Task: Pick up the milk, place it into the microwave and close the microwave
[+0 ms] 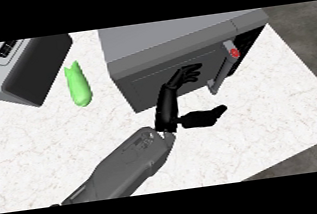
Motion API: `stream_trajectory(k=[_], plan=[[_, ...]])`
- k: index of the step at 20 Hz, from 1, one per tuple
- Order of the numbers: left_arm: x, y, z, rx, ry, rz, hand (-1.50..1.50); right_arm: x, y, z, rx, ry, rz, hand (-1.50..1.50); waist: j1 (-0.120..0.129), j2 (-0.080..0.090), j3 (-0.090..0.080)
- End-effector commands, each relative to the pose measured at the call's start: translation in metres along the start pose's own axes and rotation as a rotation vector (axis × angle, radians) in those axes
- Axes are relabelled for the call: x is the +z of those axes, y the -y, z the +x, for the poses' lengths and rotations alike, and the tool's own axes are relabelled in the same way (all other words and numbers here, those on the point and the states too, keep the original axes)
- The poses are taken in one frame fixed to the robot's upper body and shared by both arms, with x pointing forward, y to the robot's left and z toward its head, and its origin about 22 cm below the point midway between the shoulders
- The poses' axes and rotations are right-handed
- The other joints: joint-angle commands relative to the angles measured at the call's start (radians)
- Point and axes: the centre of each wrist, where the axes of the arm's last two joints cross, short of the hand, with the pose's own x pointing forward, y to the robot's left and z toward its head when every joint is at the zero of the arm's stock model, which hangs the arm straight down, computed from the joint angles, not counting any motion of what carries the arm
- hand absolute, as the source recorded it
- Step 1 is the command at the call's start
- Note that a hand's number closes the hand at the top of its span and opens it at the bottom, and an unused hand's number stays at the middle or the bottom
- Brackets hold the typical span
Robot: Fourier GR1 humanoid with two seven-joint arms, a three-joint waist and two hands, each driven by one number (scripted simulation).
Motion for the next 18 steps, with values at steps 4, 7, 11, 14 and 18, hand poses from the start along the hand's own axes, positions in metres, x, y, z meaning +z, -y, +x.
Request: stream_trajectory(k=[4, 7, 11, 14, 18], plan=[[-0.025, -0.003, 0.019, 0.052, 0.006, 0.13, -1.5, -0.018, 0.023, 0.02, 0.184, 0.035, 0.0, 1.5, -0.004, 0.018, 0.0], [-0.029, -0.003, 0.022, 0.07, 0.003, 0.145, -1.5, -0.025, 0.025, 0.021, 0.206, 0.042, 0.003, 1.5, 0.004, 0.028, 0.0], [-0.025, -0.002, 0.017, 0.052, 0.012, 0.138, -1.5, -0.032, 0.029, 0.023, 0.228, 0.053, 0.007, 1.5, 0.002, 0.035, 0.001], [-0.028, -0.001, 0.02, 0.069, 0.013, 0.148, -1.5, -0.033, 0.032, 0.022, 0.231, 0.055, -0.001, 1.5, 0.0, 0.037, 0.002], [-0.028, -0.003, 0.016, 0.062, 0.022, 0.158, -1.5, -0.037, 0.033, 0.022, 0.252, 0.044, 0.009, 1.5, -0.002, 0.04, 0.002]])
